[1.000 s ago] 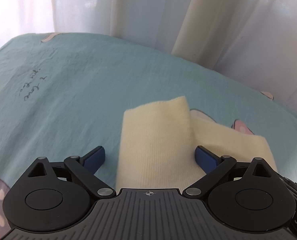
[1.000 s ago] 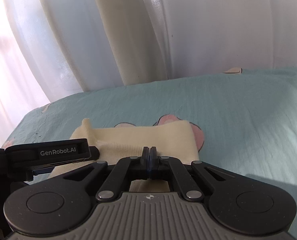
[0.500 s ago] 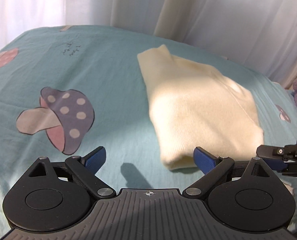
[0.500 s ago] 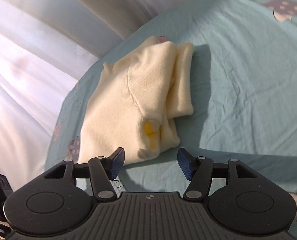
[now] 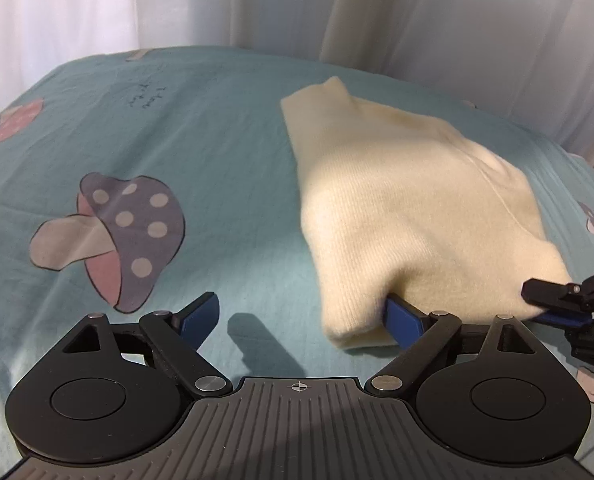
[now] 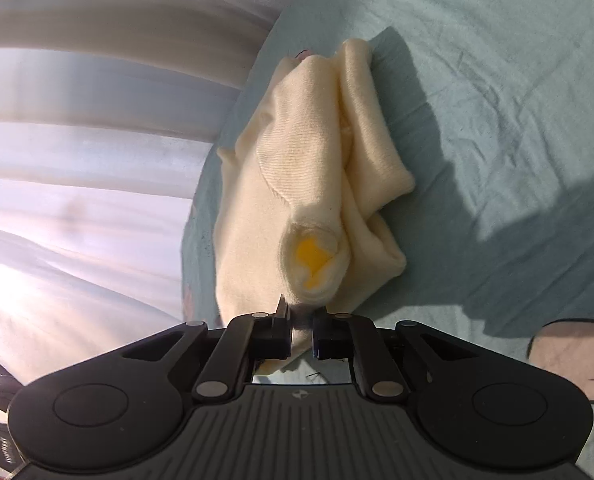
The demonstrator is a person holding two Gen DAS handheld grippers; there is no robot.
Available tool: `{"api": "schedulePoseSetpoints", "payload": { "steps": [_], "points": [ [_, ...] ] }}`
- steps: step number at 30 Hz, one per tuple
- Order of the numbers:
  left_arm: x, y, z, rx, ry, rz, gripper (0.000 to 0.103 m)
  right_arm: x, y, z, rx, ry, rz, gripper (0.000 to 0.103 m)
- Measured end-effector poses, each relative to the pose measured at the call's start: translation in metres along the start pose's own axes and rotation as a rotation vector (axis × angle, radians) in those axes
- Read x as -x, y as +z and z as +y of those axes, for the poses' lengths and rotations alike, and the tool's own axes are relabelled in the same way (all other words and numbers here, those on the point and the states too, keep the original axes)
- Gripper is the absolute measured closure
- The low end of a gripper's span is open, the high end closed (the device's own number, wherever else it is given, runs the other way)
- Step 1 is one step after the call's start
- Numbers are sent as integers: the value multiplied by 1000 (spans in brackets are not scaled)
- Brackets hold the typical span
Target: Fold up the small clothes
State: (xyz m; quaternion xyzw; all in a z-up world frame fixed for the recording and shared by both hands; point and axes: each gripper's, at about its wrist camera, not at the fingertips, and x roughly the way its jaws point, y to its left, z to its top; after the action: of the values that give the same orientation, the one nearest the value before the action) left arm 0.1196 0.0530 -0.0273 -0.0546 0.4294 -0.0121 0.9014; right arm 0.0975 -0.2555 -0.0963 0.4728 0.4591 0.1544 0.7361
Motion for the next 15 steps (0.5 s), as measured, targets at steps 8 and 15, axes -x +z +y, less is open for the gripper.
{"api": "schedulePoseSetpoints", "payload": {
  "steps": [8, 15],
  "points": [
    [9, -4, 22, 78, -8, 35, 11, -9, -14, 43, 343, -265, -28, 94],
    [43, 10, 39, 107, 32, -52, 13, 5, -26, 69, 559, -428, -89, 86]
  ]
}}
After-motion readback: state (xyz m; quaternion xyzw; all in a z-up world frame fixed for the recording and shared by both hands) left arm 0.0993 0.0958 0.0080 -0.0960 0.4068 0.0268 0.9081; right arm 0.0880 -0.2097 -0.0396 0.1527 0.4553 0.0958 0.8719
